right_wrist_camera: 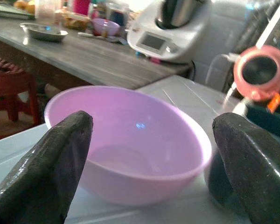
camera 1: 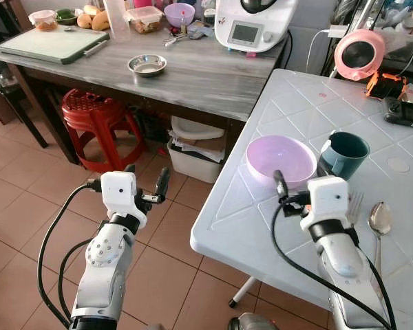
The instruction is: Setting the table
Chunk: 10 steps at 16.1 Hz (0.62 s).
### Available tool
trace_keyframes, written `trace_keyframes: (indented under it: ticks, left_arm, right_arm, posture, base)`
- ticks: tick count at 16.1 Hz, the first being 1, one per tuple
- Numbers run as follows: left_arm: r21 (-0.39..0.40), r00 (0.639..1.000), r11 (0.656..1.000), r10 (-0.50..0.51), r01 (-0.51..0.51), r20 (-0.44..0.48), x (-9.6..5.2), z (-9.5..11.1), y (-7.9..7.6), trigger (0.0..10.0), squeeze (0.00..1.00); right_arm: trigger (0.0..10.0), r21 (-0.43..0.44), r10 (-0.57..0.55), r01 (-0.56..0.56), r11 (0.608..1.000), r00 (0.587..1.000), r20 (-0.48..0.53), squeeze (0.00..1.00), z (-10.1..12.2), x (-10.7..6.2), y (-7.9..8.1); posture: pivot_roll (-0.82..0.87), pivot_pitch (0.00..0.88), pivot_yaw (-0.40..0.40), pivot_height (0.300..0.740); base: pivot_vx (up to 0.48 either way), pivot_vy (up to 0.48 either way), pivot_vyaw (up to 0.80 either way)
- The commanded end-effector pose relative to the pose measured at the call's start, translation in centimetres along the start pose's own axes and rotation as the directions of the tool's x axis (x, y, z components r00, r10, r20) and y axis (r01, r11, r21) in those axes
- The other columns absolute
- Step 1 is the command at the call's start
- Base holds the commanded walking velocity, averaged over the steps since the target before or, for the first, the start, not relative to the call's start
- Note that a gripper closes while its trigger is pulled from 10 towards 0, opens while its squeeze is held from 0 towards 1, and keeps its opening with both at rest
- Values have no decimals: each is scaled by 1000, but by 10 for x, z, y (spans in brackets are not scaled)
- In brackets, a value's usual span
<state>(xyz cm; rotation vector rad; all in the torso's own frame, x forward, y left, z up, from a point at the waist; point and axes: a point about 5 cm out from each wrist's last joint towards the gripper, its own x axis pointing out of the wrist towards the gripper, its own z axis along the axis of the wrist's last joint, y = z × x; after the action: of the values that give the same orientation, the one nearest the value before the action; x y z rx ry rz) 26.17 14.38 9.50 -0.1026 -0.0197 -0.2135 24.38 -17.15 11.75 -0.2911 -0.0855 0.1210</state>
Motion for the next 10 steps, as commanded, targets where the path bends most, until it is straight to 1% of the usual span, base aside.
trace_keyframes:
  ticks: [1, 2, 3, 4, 5, 7, 8, 9, 10]
  left_arm:
    - [0, 1000, 1000, 10, -10, 3, 1, 2, 1, 10000, 0]
    - [-3, 1000, 1000, 13, -13, 0, 1, 2, 1, 10000, 0]
    - [-4, 1000, 1000, 11, -11, -3, 1, 2, 1, 10000, 0]
    - [-5, 1000, 1000, 11, -11, -4, 1, 1, 0, 10000, 0]
    - [-7, 1000, 1000, 11, -11, -8, 1, 1, 0, 10000, 0]
    - [-12, 1000, 1000, 12, -12, -12, 1, 0, 0, 10000, 0]
    - [-16, 1000, 1000, 16, -17, -18, 1, 0, 0, 10000, 0]
    - [-20, 1000, 1000, 22, -22, -22, 1, -1, 0, 10000, 0]
    - [-26, 999, 999, 26, -27, -27, 1, -2, 0, 10000, 0]
  right_arm:
    - [10000, -51, 45, -44, 998, 999, 21, 1000, 8, 3, 3]
    - [10000, -105, 91, -90, 990, 996, 2, 1000, 7, 6, 4]
    - [10000, -156, 128, -128, 979, 992, -6, 471, 6, 8, 4]
    - [10000, -173, 145, -145, 974, 989, -18, 149, 6, 9, 4]
    - [10000, -182, 170, -171, 968, 985, -25, 0, 6, 12, 4]
    - [10000, -193, 216, -216, 957, 976, -21, 0, 9, 17, 5]
    - [10000, -236, 275, -276, 932, 961, -37, 0, 8, 19, 9]
    - [10000, -245, 295, -300, 922, 954, -58, 0, 6, 19, 11]
    - [10000, -231, 315, -325, 917, 946, -80, 0, 3, 19, 13]
  posture:
    - [-67, 0, 29, 740]
    - [-66, 0, 29, 740]
    - [-67, 0, 30, 740]
    - [-67, 0, 30, 740]
    - [-67, 0, 28, 740]
    - [-67, 0, 28, 740]
    - [-68, 0, 26, 740]
    - [-67, 0, 25, 740]
    - [-65, 0, 23, 740]
  base:
    - [0, 0, 0]
    - [0, 0, 0]
    - [0, 0, 0]
    - [0, 0, 0]
    - [0, 0, 0]
    - [0, 0, 0]
    - [0, 0, 0]
    - [0, 0, 0]
    - [0, 0, 0]
